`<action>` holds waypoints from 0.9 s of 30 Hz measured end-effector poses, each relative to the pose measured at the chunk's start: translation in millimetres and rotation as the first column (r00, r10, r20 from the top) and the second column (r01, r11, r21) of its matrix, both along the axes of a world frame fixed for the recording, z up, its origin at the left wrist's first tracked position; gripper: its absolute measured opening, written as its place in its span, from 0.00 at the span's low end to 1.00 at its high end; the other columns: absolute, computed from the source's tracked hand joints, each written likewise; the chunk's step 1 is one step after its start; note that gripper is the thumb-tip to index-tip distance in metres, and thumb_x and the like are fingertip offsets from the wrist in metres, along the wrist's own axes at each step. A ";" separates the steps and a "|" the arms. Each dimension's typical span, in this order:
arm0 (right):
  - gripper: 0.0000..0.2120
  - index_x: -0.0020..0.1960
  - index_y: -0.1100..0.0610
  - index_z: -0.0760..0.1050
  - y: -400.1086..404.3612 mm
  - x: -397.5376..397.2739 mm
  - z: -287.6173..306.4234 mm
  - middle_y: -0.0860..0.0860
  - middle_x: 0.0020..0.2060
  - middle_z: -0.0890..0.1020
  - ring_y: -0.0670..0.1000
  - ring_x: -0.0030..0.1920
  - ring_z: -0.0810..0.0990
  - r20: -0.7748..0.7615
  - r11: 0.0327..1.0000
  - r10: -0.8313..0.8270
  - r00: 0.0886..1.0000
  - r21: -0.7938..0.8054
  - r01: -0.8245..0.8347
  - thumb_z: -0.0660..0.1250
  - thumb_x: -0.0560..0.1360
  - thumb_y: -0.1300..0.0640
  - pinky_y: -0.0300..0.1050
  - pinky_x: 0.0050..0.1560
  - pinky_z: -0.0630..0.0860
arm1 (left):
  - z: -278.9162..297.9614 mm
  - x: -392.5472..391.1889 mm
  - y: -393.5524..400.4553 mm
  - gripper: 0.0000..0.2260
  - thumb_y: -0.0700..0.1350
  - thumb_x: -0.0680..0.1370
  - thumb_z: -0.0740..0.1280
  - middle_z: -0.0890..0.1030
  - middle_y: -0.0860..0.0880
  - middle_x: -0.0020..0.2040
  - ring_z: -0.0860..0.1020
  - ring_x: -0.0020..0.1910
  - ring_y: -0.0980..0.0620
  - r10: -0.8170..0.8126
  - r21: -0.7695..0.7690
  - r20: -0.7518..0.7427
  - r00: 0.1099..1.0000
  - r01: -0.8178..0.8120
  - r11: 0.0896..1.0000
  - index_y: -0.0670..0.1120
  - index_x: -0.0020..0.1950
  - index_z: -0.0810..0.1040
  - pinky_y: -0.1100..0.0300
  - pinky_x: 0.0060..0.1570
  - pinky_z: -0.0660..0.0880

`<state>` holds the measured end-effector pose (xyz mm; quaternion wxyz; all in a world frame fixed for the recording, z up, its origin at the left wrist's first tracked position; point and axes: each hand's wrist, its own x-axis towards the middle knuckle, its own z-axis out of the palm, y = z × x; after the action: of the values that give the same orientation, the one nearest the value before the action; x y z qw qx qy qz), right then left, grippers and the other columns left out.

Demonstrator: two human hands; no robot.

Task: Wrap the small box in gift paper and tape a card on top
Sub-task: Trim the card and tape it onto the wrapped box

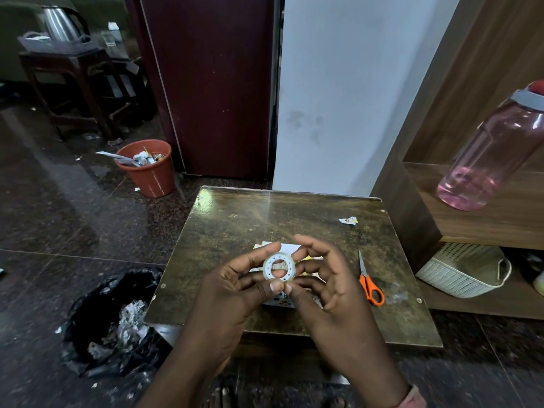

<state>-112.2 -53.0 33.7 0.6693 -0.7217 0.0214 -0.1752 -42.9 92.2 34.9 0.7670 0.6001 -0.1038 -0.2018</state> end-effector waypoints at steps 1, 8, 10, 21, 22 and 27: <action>0.29 0.65 0.42 0.75 -1.4 0.0 0.5 0.49 0.55 0.80 0.52 0.55 0.81 -0.002 1.000 0.006 1.000 0.021 -0.006 0.70 0.76 0.73 0.45 0.56 0.79 | 1.6 -1.0 -0.5 0.25 0.36 0.65 0.76 0.87 0.44 0.54 0.85 0.51 0.47 0.009 0.017 0.017 1.000 -0.010 1.000 0.46 0.62 0.84 0.60 0.49 0.82; 0.13 0.55 0.46 0.83 -5.0 1.8 3.5 0.54 0.44 0.87 0.52 0.49 0.86 -0.117 0.989 -0.033 0.993 0.137 0.049 0.73 0.76 0.62 0.47 0.54 0.80 | 3.9 -6.7 0.9 0.21 0.34 0.70 0.78 0.87 0.45 0.37 0.85 0.39 0.48 0.118 0.196 0.203 0.972 -0.159 0.968 0.59 0.54 0.86 0.51 0.48 0.80; 0.13 0.54 0.46 0.83 -5.2 3.5 1.5 0.53 0.43 0.87 0.51 0.48 0.86 -0.134 0.987 -0.046 0.990 0.150 0.066 0.74 0.76 0.63 0.47 0.55 0.80 | 4.6 -8.4 1.2 0.22 0.34 0.71 0.78 0.87 0.47 0.38 0.86 0.42 0.51 0.115 0.207 0.235 0.965 -0.165 0.964 0.60 0.54 0.86 0.53 0.50 0.81; 0.16 0.48 0.50 0.81 -5.0 7.0 -2.6 0.54 0.45 0.86 0.54 0.48 0.86 -0.066 0.980 -0.134 0.989 0.142 0.142 0.72 0.74 0.71 0.44 0.48 0.79 | 2.5 -2.1 -1.6 0.22 0.40 0.64 0.80 0.87 0.47 0.47 0.84 0.46 0.52 0.045 0.029 0.039 0.998 -0.046 0.998 0.47 0.57 0.85 0.63 0.48 0.80; 0.16 0.48 0.50 0.81 -4.5 6.4 -1.4 0.54 0.45 0.86 0.55 0.48 0.86 -0.050 0.978 -0.146 0.988 0.143 0.151 0.72 0.75 0.71 0.45 0.48 0.79 | 2.6 -2.7 -2.1 0.20 0.39 0.65 0.82 0.87 0.46 0.51 0.84 0.48 0.51 0.046 0.016 0.026 0.999 -0.046 0.999 0.47 0.56 0.86 0.61 0.49 0.81; 0.15 0.49 0.47 0.83 -4.1 3.0 1.3 0.51 0.44 0.86 0.54 0.47 0.85 0.037 0.973 -0.230 0.973 -0.026 0.231 0.75 0.74 0.67 0.59 0.51 0.81 | 6.2 -7.3 -4.6 0.12 0.36 0.70 0.77 0.86 0.37 0.54 0.86 0.51 0.44 -0.012 -0.173 -0.115 0.993 -0.008 0.985 0.43 0.53 0.87 0.57 0.49 0.83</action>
<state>-109.2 -57.1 35.0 0.6337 -0.7214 0.0911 -0.2639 -50.2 87.6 41.1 0.8209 0.5182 -0.0772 -0.2271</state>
